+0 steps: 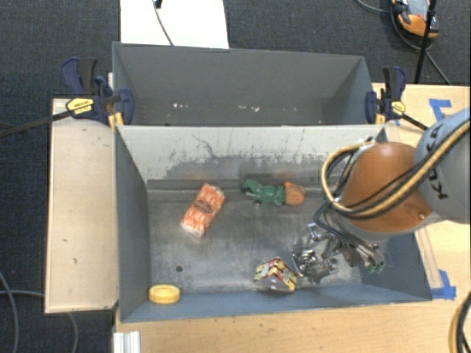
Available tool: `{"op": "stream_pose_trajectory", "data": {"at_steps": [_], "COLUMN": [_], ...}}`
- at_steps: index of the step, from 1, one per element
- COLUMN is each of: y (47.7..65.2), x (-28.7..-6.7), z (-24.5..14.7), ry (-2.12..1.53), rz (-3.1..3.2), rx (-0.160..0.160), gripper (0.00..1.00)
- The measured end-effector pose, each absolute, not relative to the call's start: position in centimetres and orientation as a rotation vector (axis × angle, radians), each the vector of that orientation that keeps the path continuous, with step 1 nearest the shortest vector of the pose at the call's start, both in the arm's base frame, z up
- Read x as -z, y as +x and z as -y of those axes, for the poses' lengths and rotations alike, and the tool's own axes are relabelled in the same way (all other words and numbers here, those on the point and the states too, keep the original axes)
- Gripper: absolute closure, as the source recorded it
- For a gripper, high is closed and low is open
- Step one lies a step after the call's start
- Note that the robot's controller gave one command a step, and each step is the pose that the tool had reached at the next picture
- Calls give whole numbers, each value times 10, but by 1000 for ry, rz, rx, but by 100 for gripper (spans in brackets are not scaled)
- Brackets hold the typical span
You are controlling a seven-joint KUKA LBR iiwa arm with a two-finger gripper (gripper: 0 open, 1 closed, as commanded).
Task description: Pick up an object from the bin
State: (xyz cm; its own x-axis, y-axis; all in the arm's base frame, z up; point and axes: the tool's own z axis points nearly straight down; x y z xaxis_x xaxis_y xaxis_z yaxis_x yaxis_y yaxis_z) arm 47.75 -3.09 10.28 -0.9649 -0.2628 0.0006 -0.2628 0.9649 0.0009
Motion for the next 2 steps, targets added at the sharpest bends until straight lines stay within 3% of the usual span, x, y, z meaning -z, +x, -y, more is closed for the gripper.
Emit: {"op": "stream_pose_trajectory", "data": {"at_steps": [2], "y": [478], "x": [-120], "z": [31], "ry": [418], "rz": [3117], "rx": [0], "gripper": [100]}}
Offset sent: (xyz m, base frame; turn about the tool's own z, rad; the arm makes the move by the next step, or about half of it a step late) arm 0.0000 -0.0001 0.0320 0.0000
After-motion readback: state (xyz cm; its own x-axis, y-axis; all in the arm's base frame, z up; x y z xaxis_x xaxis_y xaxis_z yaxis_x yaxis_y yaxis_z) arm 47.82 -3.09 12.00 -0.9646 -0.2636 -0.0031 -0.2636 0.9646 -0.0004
